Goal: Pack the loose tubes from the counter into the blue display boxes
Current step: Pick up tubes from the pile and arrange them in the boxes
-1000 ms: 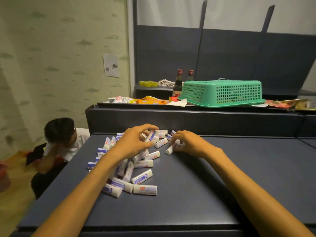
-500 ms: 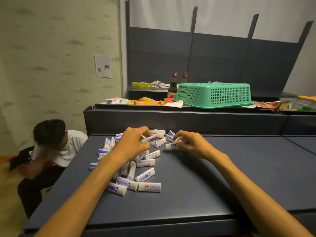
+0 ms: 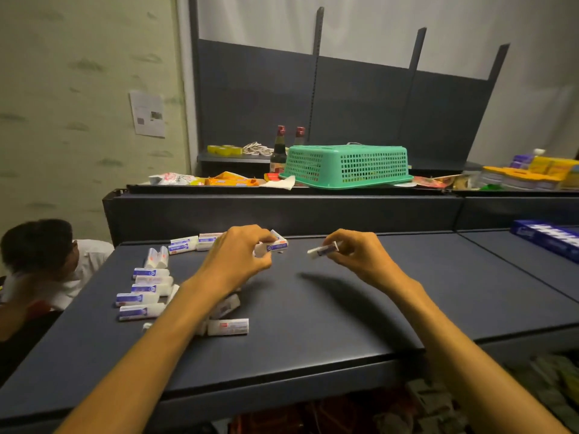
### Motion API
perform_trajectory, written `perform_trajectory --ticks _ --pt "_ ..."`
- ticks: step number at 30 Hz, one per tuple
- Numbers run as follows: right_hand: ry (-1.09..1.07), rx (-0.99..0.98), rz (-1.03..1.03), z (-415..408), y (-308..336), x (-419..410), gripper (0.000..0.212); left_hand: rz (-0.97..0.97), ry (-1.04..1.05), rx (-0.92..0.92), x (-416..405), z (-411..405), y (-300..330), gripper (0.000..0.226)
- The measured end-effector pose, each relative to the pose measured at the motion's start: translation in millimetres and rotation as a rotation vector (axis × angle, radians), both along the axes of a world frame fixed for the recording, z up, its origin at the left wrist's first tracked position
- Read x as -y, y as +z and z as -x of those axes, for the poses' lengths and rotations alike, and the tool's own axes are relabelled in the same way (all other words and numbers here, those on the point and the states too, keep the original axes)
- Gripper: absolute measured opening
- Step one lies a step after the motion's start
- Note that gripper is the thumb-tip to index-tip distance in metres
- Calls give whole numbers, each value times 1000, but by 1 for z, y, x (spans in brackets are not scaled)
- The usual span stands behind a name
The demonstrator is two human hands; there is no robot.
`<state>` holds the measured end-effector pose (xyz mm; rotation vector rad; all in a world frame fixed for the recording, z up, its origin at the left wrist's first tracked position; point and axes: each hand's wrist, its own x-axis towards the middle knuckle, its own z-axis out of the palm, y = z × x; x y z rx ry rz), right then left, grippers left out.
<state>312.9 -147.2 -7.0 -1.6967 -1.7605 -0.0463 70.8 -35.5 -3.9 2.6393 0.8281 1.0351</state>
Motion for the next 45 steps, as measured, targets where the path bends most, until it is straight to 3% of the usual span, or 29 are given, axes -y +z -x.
perform_trajectory --ticks 9,25,37,45 --pt "-165 57 -98 -99 0 124 24 -62 -142 -1 77 -116 2 27" --pt "-313 -220 -132 -309 -6 370 26 -89 -386 -15 284 -365 8 29" --pt "-443 -266 -183 -486 -19 451 28 -69 -531 -26 342 -570 2 33" --pt "-474 -422 -218 -621 -5 460 29 -83 -558 19 344 -711 22 31"
